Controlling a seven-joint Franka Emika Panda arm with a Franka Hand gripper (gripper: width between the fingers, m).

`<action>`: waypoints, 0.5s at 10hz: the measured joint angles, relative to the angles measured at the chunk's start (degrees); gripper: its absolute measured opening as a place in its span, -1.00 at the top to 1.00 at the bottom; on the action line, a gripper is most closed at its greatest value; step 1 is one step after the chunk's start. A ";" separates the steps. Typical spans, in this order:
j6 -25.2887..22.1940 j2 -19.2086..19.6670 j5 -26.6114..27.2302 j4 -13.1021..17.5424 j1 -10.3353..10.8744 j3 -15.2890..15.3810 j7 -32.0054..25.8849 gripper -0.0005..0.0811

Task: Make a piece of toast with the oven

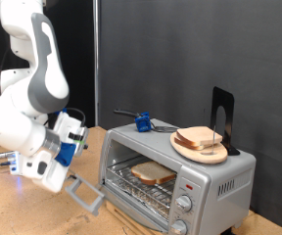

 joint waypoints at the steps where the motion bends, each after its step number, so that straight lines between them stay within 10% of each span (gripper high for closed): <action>1: 0.39 -1.67 -0.01 -0.87 0.24 0.70 0.48 -0.99; 5: 4.87 -7.07 4.24 -3.66 2.53 5.23 2.58 -0.99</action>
